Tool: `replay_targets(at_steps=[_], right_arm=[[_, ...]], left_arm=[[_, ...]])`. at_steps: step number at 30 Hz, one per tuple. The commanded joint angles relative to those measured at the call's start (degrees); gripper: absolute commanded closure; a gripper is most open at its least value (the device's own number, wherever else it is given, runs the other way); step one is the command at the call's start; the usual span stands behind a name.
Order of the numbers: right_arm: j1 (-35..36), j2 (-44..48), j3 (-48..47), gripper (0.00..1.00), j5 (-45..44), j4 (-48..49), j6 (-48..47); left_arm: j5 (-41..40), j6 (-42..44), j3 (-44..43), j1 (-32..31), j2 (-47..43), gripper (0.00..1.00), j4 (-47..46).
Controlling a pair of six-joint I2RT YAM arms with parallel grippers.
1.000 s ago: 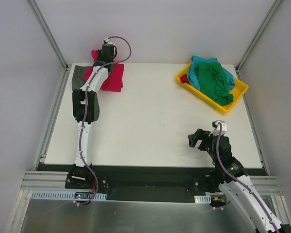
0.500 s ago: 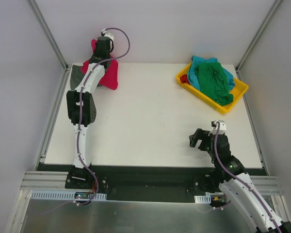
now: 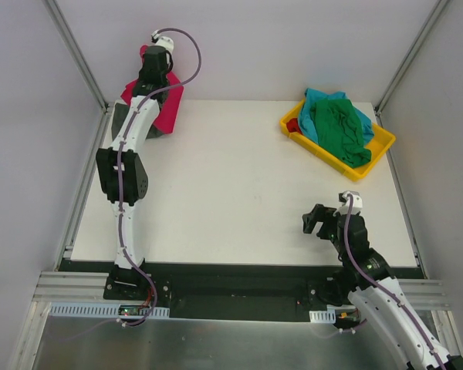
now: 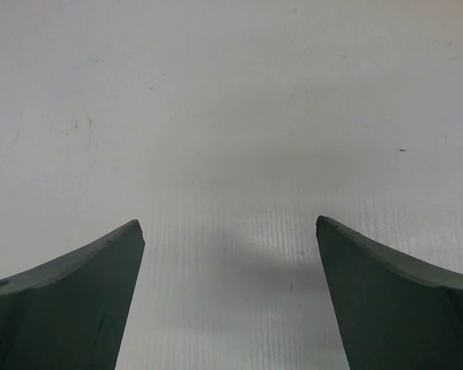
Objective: Fold and stack the t-shirts
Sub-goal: Put the neatly folded tshirt into the corner of the board with the left arm
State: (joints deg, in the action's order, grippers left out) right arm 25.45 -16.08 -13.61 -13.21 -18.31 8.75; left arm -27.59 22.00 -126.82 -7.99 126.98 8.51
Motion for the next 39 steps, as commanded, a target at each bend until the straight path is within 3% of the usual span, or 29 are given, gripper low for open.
replay_targets(at_steps=[1,13,22,23,25,30,31,39], right_arm=[[-0.1,0.2,-2.7,0.04,-1.4,-0.5,-0.1],[-0.1,-0.7,-3.0,0.04,-2.3,-1.0,0.6],[-0.1,-2.6,-4.0,0.04,-3.6,-1.3,0.7],[-0.1,-2.9,-4.1,0.04,-3.5,-1.4,0.8],[-0.1,-3.4,-4.2,0.04,-3.5,-1.4,0.8],[-0.1,-3.8,-4.5,0.04,-3.6,-1.4,0.8],[-0.1,-3.7,-4.5,0.04,-3.6,-1.6,0.8],[-0.1,-1.6,-4.1,0.04,-3.1,-1.8,0.6]], left_arm=[[0.3,-2.0,-3.5,2.2,1.0,1.0,-3.9],[4.2,-5.2,-2.9,9.2,7.0,1.0,-5.6],[1.3,-4.7,-4.6,11.2,13.3,0.98,-8.2],[0.6,-4.6,-4.5,11.4,13.6,0.83,-8.2],[-0.8,-4.6,-4.6,11.4,13.7,0.71,-10.0],[-0.8,-7.0,-3.3,11.4,10.5,0.04,-9.9],[-0.4,-7.6,-3.1,11.4,9.7,0.01,-9.8],[4.0,-13.5,0.6,11.2,2.8,0.01,-5.0]])
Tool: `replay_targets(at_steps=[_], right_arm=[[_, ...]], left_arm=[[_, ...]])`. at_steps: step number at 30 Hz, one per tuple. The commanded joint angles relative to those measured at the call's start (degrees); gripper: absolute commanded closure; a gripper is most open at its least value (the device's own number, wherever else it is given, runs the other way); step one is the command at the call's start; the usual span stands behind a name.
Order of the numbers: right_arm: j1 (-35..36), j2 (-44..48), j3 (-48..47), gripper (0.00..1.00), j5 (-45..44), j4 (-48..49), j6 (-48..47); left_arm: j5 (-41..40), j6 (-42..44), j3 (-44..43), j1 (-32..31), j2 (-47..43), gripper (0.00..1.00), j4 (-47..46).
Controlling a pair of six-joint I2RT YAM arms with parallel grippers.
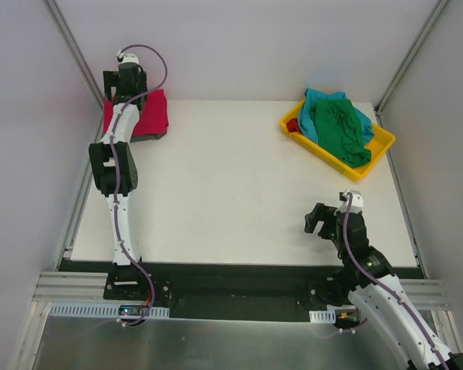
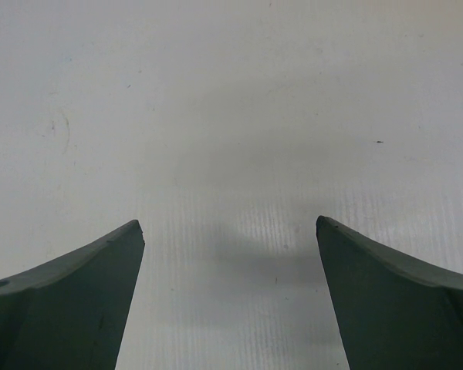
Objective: Fold and stack the t-shirts
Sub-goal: Put the neatly folded tshirt into the corner of the board with the left arm
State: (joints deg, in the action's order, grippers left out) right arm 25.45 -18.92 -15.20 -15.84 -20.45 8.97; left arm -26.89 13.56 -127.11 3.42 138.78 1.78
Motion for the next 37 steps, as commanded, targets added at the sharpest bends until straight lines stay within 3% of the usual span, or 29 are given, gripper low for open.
replay_targets(at_steps=[1,4,7,8,13,17,20,23,29,37], right_arm=[[-0.1,1.4,-2.7,0.04,-0.4,0.1,0.3],[-0.1,1.9,-3.3,0.04,-0.9,-0.6,-0.1],[-0.1,2.1,-4.0,0.04,-1.0,-1.9,-0.2],[-0.1,2.0,-4.0,0.04,-1.0,-1.8,-0.2],[-0.1,1.3,-4.5,0.04,-0.8,-1.5,-0.4],[-0.2,0.9,-3.6,0.04,-2.1,-0.7,0.2],[-0.2,1.1,-3.6,0.04,-1.7,-0.8,0.0],[-0.1,1.9,-3.5,0.04,-0.6,-1.5,0.3],[-0.2,6.3,-1.2,0.04,0.5,-0.2,0.7],[-0.1,10.9,-0.8,0.04,0.7,-1.2,0.8]], left_arm=[[4.6,-6.9,1.6,-0.4,-10.5,0.01,4.3],[13.8,-15.3,9.7,-1.1,-19.3,0.01,8.2],[30.1,-23.4,24.3,-1.5,-34.7,0.01,7.7],[31.8,-26.0,30.7,-2.1,-38.8,0.01,6.6],[30.1,-35.7,53.1,-7.4,-60.3,0.01,6.3],[25.1,-39.5,78.6,-18.8,-78.3,0.01,6.3],[24.0,-43.5,93.7,-25.7,-87.5,0.01,6.3],[23.7,-47.0,104.9,-26.4,-93.9,0.01,6.8],[21.5,-48.0,109.1,-26.4,-102.4,0.01,8.7],[19.8,-48.1,109.0,-26.4,-106.0,0.01,9.6]])
